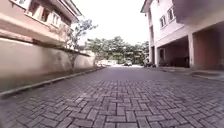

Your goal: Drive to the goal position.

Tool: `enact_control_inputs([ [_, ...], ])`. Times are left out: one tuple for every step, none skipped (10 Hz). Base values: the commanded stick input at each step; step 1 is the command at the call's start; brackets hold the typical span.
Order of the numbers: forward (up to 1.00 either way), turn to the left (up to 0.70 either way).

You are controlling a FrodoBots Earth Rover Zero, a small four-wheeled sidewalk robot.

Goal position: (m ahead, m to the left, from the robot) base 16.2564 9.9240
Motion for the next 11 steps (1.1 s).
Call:
enact_control_inputs([
  [0.7, 0.0],
  [0.7, 0.0],
  [0.7, 0.0],
  [0.7, 0.0],
  [0.7, 0.0],
  [0.7, 0.0],
  [0.7, 0.0],
  [0.7, 0.0],
  [0.7, 0.0],
  [0.7, 0.0],
  [0.7, 0.0],
])
